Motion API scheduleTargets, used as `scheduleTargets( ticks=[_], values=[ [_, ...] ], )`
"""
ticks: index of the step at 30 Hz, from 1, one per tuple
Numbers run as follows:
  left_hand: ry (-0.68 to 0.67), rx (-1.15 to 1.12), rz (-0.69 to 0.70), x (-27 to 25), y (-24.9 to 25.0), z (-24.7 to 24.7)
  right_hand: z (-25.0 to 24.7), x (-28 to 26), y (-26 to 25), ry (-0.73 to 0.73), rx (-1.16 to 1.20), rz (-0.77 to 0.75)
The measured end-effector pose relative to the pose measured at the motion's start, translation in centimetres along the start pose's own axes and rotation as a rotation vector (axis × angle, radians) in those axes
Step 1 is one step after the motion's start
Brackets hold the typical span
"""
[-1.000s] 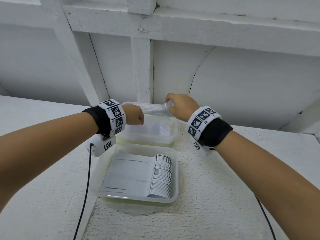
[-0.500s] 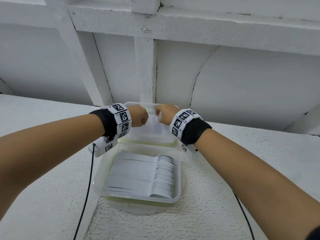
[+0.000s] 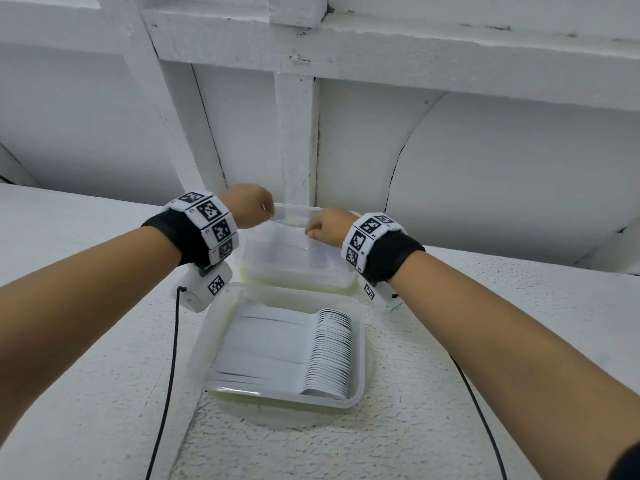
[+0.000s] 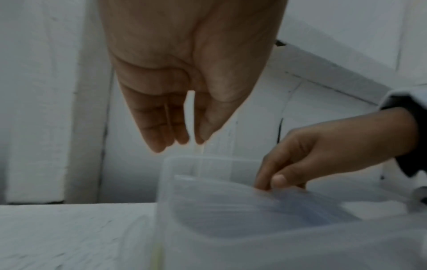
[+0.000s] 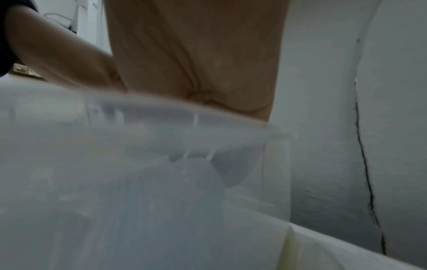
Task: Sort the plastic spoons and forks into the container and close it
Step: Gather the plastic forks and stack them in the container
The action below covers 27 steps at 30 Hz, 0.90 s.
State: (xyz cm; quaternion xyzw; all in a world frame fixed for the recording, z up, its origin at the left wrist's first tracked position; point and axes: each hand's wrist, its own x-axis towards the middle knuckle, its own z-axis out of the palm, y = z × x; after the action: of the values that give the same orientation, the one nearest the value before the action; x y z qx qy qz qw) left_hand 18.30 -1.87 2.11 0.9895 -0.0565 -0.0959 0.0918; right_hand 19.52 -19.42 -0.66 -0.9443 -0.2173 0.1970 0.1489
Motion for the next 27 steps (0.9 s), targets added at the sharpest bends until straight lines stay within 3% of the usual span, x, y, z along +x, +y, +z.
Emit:
scheduleTargets(
  ticks=[2, 4, 8, 15, 19, 22, 27],
  values=[
    [0.044, -0.046, -0.138, -0.1, -1.5, 0.1, 0.4, 0.1, -0.1, -0.005, 0.042, -0.016],
    [-0.023, -0.108, -0.251, -0.4, -2.3, 0.6, 0.5, 0.0, 0.0, -0.008, 0.068, -0.039],
    [-0.097, -0.338, -0.309, -0.9, -2.3, 1.6, 0.5, -0.1, 0.3, -0.027, 0.074, -0.063],
    [-0.11, -0.351, -0.3, -0.9, -2.2, 1.4, 0.7, -0.1, 0.3, -0.007, 0.034, -0.038],
    [-0.054, -0.145, -0.236, -1.7, -1.9, 0.7, 0.3, -0.8, 0.5, 0.036, 0.004, -0.016],
    [0.009, -0.08, -0.204, -2.5, -1.2, 0.0, -1.0, -3.1, 0.5, 0.133, 0.032, -0.027],
    [0.178, -0.257, -0.119, -5.8, 1.8, -1.4, -2.9, -10.0, 1.3, 0.273, 0.126, -0.084]
  ],
)
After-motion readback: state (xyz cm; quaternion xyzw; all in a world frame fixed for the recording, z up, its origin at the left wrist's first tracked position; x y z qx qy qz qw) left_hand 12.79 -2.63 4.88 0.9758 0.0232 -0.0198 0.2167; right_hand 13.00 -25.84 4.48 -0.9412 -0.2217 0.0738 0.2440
